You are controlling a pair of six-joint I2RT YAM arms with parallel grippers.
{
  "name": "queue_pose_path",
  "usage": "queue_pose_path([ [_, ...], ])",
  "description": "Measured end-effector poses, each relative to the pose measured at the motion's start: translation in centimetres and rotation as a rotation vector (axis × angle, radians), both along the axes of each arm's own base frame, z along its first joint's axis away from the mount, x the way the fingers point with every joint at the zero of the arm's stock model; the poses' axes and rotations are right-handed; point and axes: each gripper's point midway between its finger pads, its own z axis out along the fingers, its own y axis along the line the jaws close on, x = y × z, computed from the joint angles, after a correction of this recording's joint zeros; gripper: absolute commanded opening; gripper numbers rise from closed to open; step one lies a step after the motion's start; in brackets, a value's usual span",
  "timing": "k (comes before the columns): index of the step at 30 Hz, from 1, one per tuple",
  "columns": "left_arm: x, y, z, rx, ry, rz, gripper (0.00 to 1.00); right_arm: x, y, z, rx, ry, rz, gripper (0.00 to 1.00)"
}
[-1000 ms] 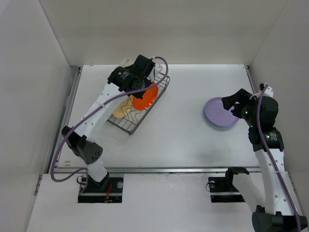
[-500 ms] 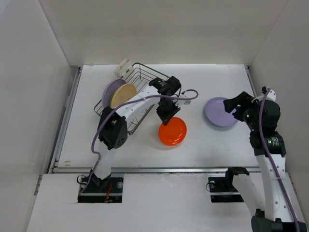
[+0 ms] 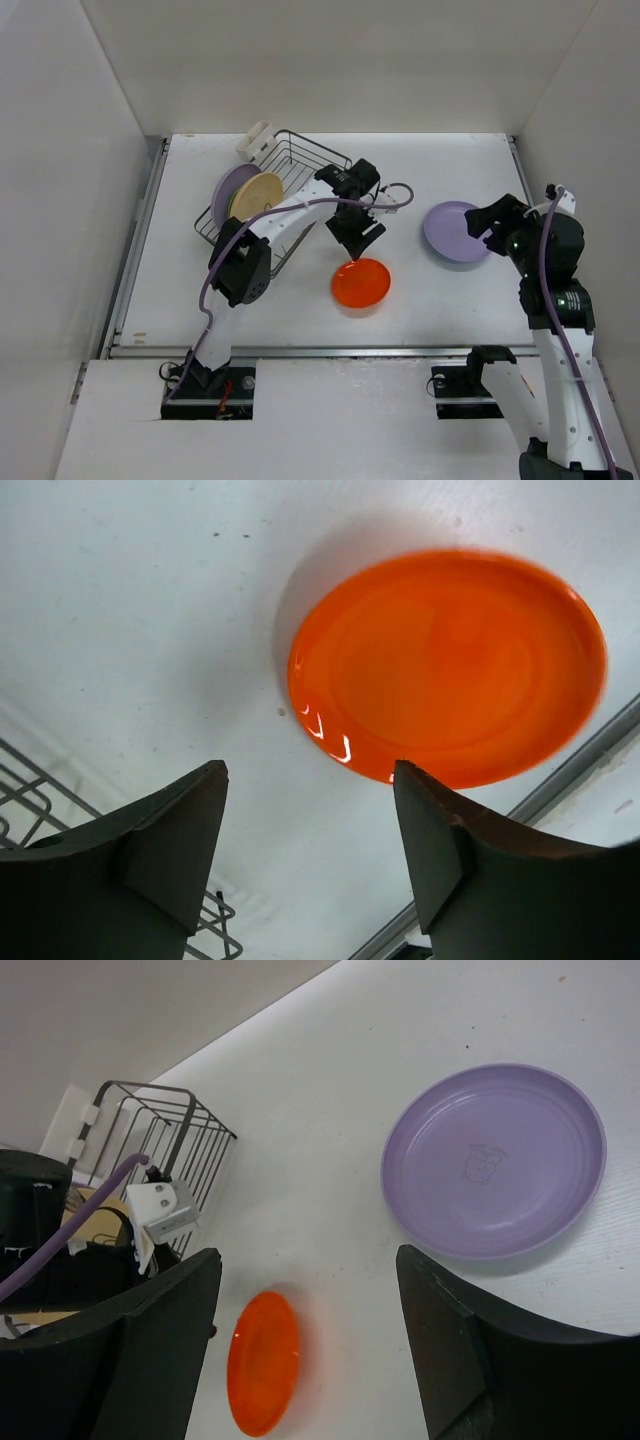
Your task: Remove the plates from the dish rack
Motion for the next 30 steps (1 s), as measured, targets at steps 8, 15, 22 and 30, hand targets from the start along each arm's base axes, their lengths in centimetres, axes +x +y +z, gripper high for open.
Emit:
queue_pose_path([
  [8,3.8,3.7,4.8,0.103,-0.275,0.138,0.91,-0.7,0.0,0.1,-0.001,-0.003,-0.003,0.77],
  [15,6.9,13.9,17.2,0.164,-0.658,0.417,0.95,-1.2,0.0,0.3,0.0,-0.015,0.0,0.77],
  [22,8.5,24.1,17.1,0.371,-0.678,0.622,0.76,-1.3,0.6,-1.5,0.009,0.025,0.029,0.77],
  [30,10.2,25.2,11.7,0.506,-0.564,0.592,0.44,-1.6,0.8,-2.1,0.01,0.035,0.042,0.77],
])
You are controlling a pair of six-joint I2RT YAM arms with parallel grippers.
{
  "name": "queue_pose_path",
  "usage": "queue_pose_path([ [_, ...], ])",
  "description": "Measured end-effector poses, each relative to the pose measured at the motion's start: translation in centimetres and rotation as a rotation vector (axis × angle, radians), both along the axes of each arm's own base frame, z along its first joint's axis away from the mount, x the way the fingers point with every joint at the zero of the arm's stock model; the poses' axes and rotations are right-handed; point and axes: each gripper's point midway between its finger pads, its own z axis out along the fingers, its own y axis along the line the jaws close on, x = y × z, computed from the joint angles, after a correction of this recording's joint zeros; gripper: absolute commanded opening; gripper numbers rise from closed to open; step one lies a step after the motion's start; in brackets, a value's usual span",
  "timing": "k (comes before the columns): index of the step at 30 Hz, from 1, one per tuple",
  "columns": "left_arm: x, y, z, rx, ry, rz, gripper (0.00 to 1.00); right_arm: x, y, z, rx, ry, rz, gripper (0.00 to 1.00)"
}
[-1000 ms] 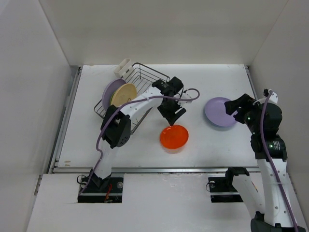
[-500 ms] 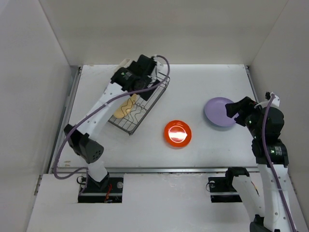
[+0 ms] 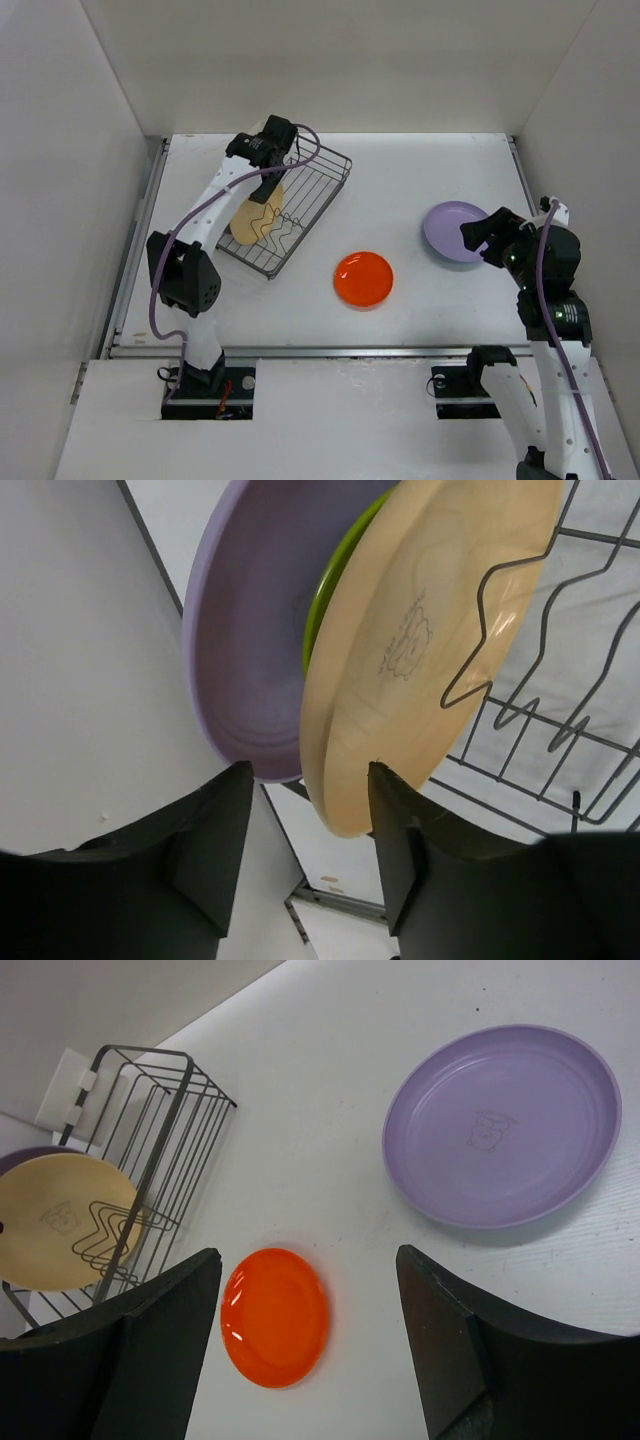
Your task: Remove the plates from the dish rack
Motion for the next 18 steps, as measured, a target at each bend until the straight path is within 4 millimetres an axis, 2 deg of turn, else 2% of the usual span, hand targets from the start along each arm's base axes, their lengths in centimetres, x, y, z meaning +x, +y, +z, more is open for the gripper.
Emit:
queue_pose_path([
  [3,0.4,0.6,-0.9,0.005,0.018,0.02,0.31,-0.1,0.0,0.1,-0.002,-0.007,0.002,0.77],
  [4,0.5,0.7,-1.0,0.006,0.021,0.025,0.23,-0.1,0.0,0.1,-0.003,-0.007,0.002,0.77],
  [7,0.6,1.0,-1.2,0.002,0.02,0.039,0.14,-0.1,0.0,0.1,-0.003,-0.007,0.002,0.77],
  [12,0.7,0.9,-1.4,0.005,0.02,0.037,0.1,-0.1,0.0,0.1,-0.003,-0.007,0.002,0.77],
  [15,0.8,0.9,-1.4,0.007,0.014,0.042,0.19,-0.1,0.0,0.1,-0.003,-0.007,0.002,0.77],
  [16,0.9,0.9,-1.5,0.006,0.014,0.042,0.19,-0.1,0.0,0.1,-0.003,-0.007,0.002,0.77],
  [17,1.0,0.9,-1.6,0.005,0.012,0.043,0.17,-0.1,0.0,0.1,-0.003,-0.007,0.002,0.77],
  [18,1.1,0.8,-1.7,0.006,0.012,0.044,0.1,-0.1,0.0,0.1,-0.003,-0.007,0.001,0.77],
])
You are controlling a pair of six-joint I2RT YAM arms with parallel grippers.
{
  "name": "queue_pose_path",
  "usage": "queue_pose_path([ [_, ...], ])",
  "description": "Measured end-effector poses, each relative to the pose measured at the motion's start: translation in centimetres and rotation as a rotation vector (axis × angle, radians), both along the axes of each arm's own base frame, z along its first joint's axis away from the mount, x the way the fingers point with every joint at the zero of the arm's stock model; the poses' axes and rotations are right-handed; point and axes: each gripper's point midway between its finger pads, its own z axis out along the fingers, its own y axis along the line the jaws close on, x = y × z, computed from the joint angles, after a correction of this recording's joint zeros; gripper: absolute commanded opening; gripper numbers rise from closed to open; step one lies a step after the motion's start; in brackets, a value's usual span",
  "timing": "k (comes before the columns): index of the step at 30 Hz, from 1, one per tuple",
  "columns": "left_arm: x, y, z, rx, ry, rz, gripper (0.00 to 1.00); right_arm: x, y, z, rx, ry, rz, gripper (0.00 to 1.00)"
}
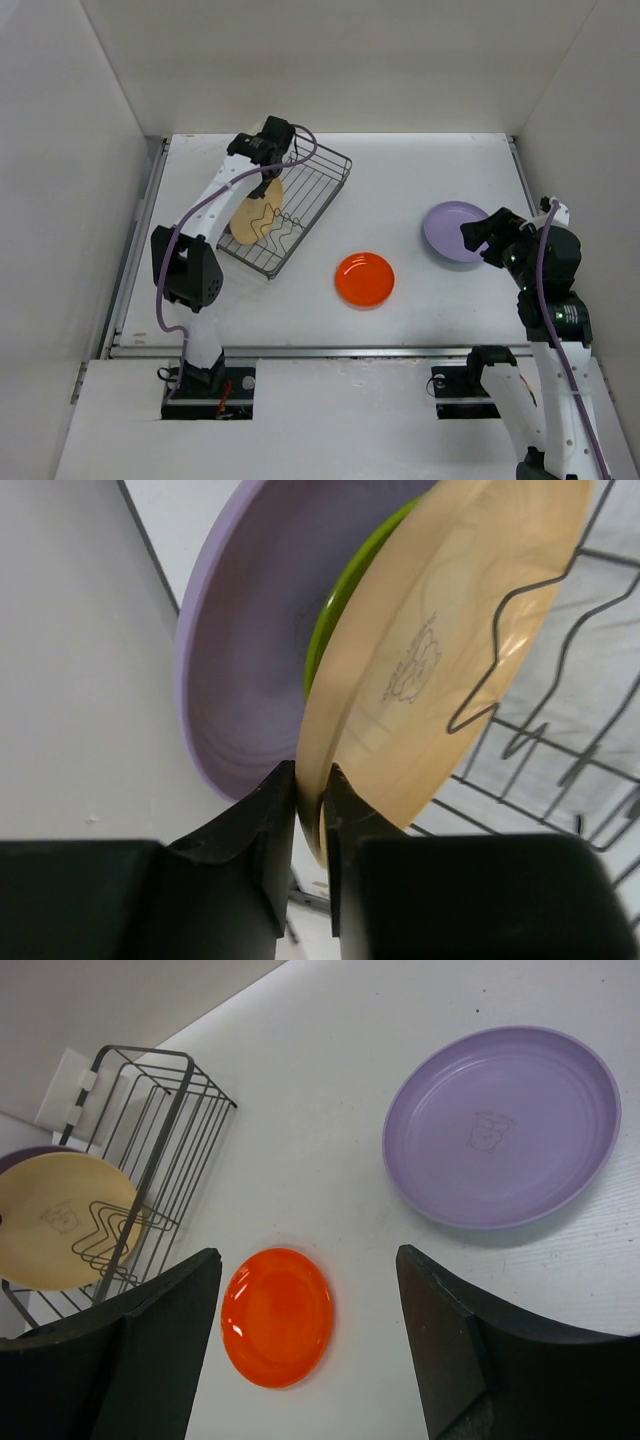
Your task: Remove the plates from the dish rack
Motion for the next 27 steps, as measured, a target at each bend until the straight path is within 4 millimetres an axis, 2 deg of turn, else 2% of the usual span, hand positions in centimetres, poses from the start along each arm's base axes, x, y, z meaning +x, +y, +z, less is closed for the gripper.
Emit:
queue_pose_path([
  [1,0.1,0.0,-0.2,0.0,0.002,0.002,0.01,0.0,0.0,0.0,0.0,0.0,0.0,0.77],
  [2,0.2,0.2,-0.3,0.02,0.004,0.002,0.0,0.0,0.0,0.0,0.0,0.0,0.0,0.77],
  [9,0.3,0.6,0.1,0.044,0.001,0.012,0.0,0.0,0.0,-0.1,0.0,0.005,0.0,0.77],
  [12,0.2,0.5,1.0,0.037,-0.018,0.01,0.0,0.3,0.0,-0.4,0.0,0.02,0.001,0.77],
  [15,-0.2,0.3,3.1,0.02,-0.064,0.001,0.0,0.4,0.2,-0.7,0.004,0.032,0.01,0.77],
  [19,-1.4,-0.4,8.3,-0.015,-0.19,-0.024,0.0,0.4,0.6,-0.7,0.012,0.035,0.032,0.77],
  [23,-3.0,-2.3,13.0,-0.121,-0.304,-0.081,0.0,0.4,0.9,-0.7,0.019,0.035,0.051,0.77],
  [24,-3.4,-2.9,13.9,-0.149,-0.327,-0.099,0.0,0.4,1.1,-0.7,0.021,0.037,0.06,0.82],
  [26,-4.3,-3.8,14.8,-0.204,-0.334,-0.141,0.0,0.4,1.7,-0.8,0.027,0.038,0.102,1.0],
  [27,-4.8,-4.3,15.0,-0.236,-0.326,-0.166,0.0,0.3,2.4,-0.5,0.033,0.03,0.146,1.0],
])
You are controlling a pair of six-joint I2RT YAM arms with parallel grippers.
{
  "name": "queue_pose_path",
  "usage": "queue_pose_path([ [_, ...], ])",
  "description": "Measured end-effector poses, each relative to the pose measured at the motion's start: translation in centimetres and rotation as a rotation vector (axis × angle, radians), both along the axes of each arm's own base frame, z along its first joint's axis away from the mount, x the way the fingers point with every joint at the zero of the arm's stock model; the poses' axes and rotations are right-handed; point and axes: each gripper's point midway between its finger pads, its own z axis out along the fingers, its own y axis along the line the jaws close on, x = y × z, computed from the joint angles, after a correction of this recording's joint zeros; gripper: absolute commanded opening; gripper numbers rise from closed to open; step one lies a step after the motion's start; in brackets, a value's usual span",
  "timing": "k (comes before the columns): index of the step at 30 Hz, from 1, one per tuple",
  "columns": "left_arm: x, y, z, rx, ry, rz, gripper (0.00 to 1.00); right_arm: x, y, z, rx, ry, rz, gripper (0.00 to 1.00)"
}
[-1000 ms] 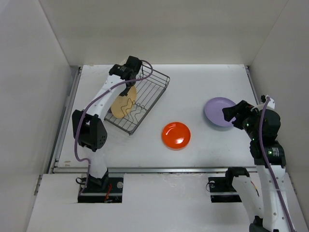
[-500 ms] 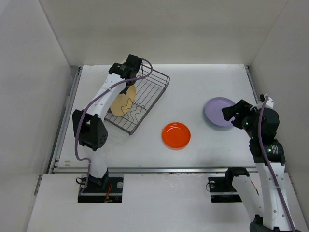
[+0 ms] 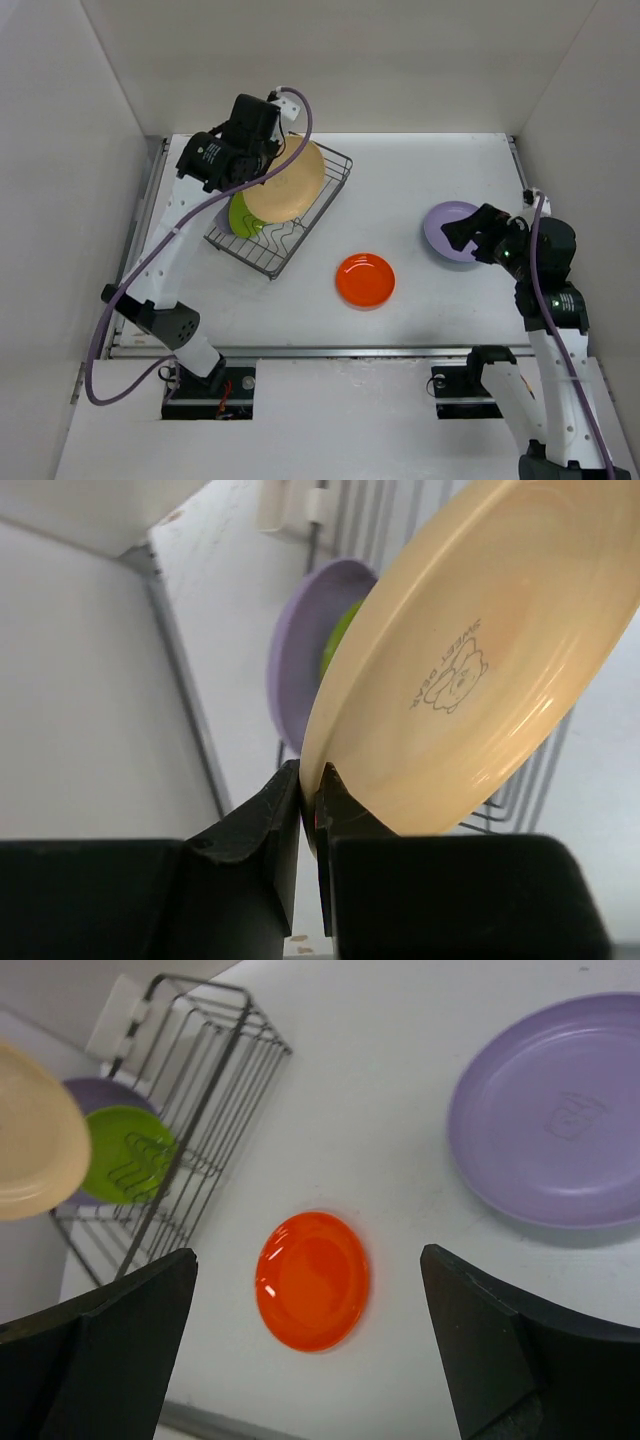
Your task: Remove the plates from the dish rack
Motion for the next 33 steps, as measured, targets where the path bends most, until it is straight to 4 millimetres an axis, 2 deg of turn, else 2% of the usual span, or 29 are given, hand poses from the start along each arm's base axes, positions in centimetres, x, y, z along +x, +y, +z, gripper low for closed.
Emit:
queue_pose_path([
  [4,-2.0,-2.9,-1.3,-0.09,0.101,-0.136,0.0,-0.4,2.8,1.5,0.041,-0.061,0.165,1.0],
  [8,-3.9,-7.7,-4.6,-0.158,0.274,-0.3,0.0,-1.1,5.3,3.5,0.067,-0.14,0.3,1.0],
  [11,-5.2,-11.5,-7.6,-0.185,0.409,-0.403,0.0,-1.0,6.7,3.8,0.079,-0.155,0.37,1.0],
  [14,-6.3,-14.7,-10.7,-0.178,0.529,-0.475,0.0,0.0,8.1,2.5,0.088,-0.097,0.418,1.0],
  [18,-6.9,-17.5,-13.1,-0.167,0.621,-0.524,0.0,1.0,10.1,-0.7,0.064,0.01,0.451,0.98],
  [23,-7.3,-18.3,-13.0,-0.192,0.644,-0.548,0.0,1.7,12.0,-4.2,-0.006,0.108,0.462,0.91],
  [27,-7.5,-18.7,-12.4,-0.213,0.641,-0.564,0.0,2.4,12.4,-7.5,-0.078,0.207,0.421,0.86],
  [30,-7.7,-18.6,-12.4,-0.213,0.65,-0.567,0.0,2.7,12.0,-8.3,-0.116,0.221,0.387,0.59],
  [31,-7.8,-18.5,-12.4,-0.213,0.652,-0.569,0.0,2.8,12.0,-8.2,-0.122,0.216,0.381,0.47],
  [32,-7.8,-18.5,-12.3,-0.213,0.651,-0.569,0.0,2.9,12.0,-8.1,-0.121,0.21,0.379,0.23],
  [33,-7.9,-18.5,-12.2,-0.213,0.648,-0.569,0.0,2.9,12.2,-8.0,-0.126,0.203,0.384,0.14],
])
